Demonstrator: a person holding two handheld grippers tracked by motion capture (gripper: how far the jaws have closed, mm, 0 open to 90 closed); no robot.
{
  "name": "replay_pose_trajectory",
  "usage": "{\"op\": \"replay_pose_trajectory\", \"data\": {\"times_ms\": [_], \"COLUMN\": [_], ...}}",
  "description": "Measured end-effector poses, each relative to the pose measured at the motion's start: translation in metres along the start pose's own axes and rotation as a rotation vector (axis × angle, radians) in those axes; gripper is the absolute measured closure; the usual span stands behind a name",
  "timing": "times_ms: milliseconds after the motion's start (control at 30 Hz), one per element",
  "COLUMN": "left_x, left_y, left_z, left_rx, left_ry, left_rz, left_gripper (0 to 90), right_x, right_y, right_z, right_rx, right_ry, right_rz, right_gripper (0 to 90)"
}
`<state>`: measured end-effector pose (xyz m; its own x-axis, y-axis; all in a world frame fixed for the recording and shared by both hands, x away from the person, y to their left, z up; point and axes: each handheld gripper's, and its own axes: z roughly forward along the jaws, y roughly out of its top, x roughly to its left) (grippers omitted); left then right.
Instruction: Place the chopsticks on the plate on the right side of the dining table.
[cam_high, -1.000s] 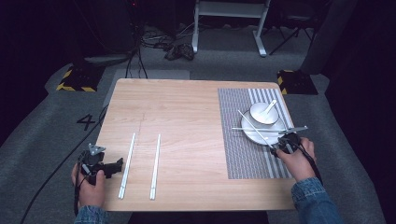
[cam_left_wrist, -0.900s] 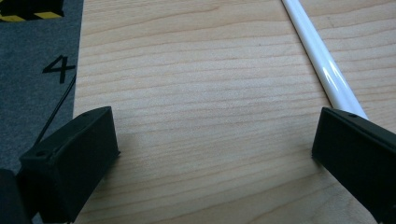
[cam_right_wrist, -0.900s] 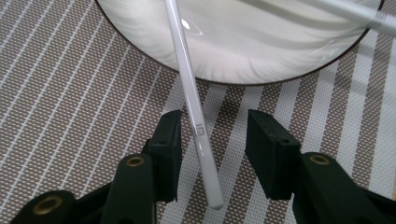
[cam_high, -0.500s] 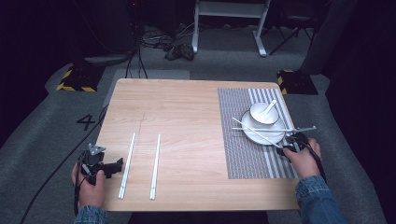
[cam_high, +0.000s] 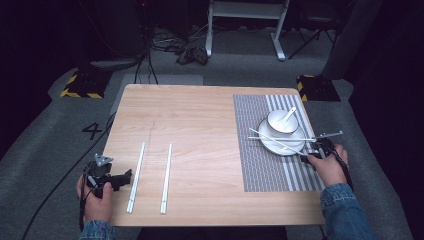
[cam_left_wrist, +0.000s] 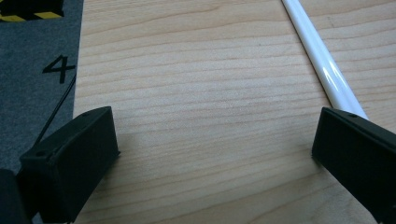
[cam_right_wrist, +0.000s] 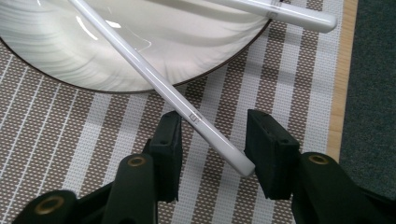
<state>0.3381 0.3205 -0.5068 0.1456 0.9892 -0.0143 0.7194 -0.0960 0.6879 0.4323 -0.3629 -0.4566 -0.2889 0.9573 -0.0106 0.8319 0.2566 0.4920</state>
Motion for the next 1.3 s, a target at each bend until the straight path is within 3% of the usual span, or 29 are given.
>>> {"op": "replay_pose_trajectory", "data": {"times_ms": [433,833,933,1033,1133,1300], "left_x": [0.0,0.0,0.0,0.0,0.0,0.0], "left_y": [0.0,0.0,0.0,0.0,0.0,0.0], "left_z": [0.0,0.0,0.0,0.0,0.0,0.0], "left_rx": [0.0,-0.001,0.0,0.0,0.0,0.0], "left_ry": [0.0,0.001,0.0,0.0,0.0,0.0], "left_rz": [0.0,0.002,0.0,0.0,0.0,0.0], "left_gripper": [0.1,0.1,0.1,0.1,0.1,0.1], "right_x": [-0.014,-0.016,-0.019,-0.021,-0.023,-0.023], "right_y": [0.001,0.009,0.012,0.016,0.019,0.02], "right_z": [-0.004,-0.001,-0.001,0.001,0.004,0.003], "right_rx": [0.006,0.007,-0.021,-0.062,-0.113,-0.163], "right_ry": [-0.042,-0.072,-0.111,-0.127,-0.131,-0.152], "right_rz": [0.004,0.019,0.038,0.054,0.101,0.12], "right_gripper": [52.2,52.2,52.7,52.5,51.5,51.1]}}
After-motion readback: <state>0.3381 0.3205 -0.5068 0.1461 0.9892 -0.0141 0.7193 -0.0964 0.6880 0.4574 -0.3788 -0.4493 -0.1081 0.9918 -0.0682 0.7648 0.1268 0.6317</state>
